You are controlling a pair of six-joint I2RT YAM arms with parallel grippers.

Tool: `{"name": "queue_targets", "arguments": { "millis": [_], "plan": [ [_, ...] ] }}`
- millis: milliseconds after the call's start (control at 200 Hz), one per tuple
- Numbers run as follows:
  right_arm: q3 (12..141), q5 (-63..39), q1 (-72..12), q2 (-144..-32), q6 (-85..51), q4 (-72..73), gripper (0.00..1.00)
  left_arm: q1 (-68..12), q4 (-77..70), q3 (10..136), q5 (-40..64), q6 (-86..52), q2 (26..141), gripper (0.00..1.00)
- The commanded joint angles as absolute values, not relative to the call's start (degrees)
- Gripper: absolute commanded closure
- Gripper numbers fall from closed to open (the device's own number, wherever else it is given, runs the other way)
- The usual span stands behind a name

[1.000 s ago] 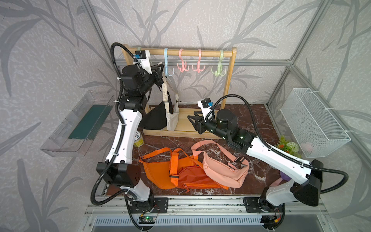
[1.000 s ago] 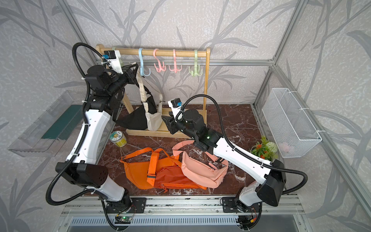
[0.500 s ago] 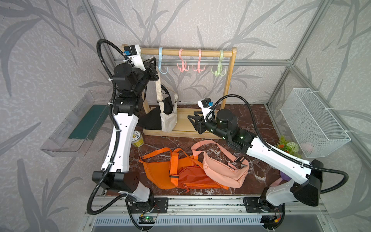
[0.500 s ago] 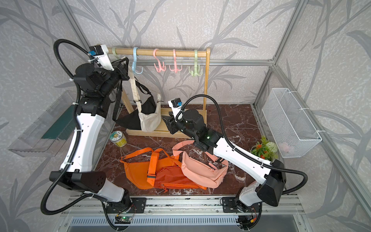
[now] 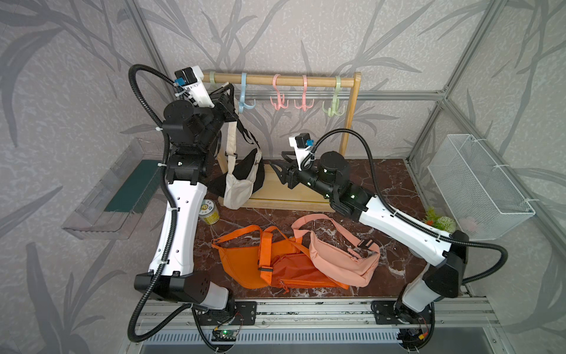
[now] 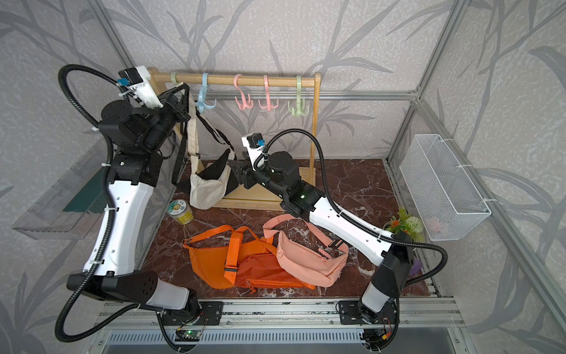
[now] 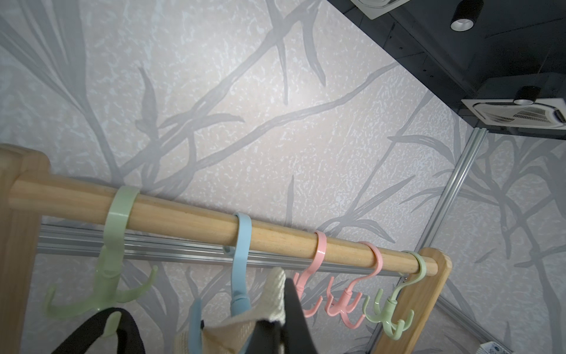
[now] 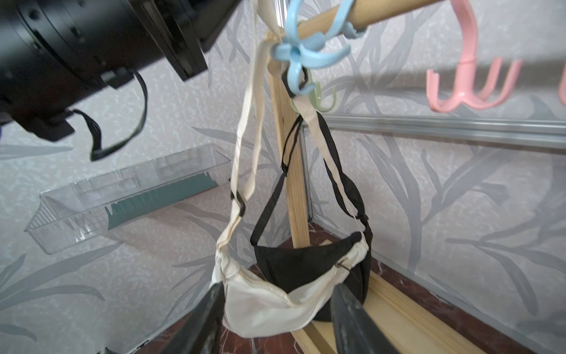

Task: Take the bag off the hook
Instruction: Pick up the bag from the hook.

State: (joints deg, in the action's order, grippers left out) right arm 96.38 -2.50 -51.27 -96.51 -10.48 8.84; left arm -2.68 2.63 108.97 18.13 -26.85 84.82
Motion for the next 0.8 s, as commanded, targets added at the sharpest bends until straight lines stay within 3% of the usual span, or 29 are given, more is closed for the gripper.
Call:
{"name": "queue_targets", "arguments": {
  "millis": [0, 235, 505, 665, 795],
  "plan": [
    [103.5, -5.4, -51.5, -102.3, -9.1, 15.1, 0.41, -3.3, -1.8, 107.6, 20.9, -32.1, 83.7, 1.0],
    [117.5, -6.1, -51.9, -115.0, -10.3, 20.4, 0.38, -4.3, -3.1, 105.0, 20.9, -34.4, 83.3, 1.0],
    [139.8, -1.2, -52.4, -130.6, -8.9, 15.6, 0.36, -5.7, -3.7, 103.3, 21.2, -34.9, 82.9, 1.0],
    [152.7, -0.7, -52.4, -136.2, -8.2, 7.0, 0.68, -5.8, -4.0, 102.4, 20.8, -34.4, 82.3, 1.0],
    [155.5, -1.3, -52.4, -136.2, -8.2, 1.6, 0.95, -5.8, -3.8, 102.1, 20.3, -33.5, 81.9, 1.0]
  ]
}}
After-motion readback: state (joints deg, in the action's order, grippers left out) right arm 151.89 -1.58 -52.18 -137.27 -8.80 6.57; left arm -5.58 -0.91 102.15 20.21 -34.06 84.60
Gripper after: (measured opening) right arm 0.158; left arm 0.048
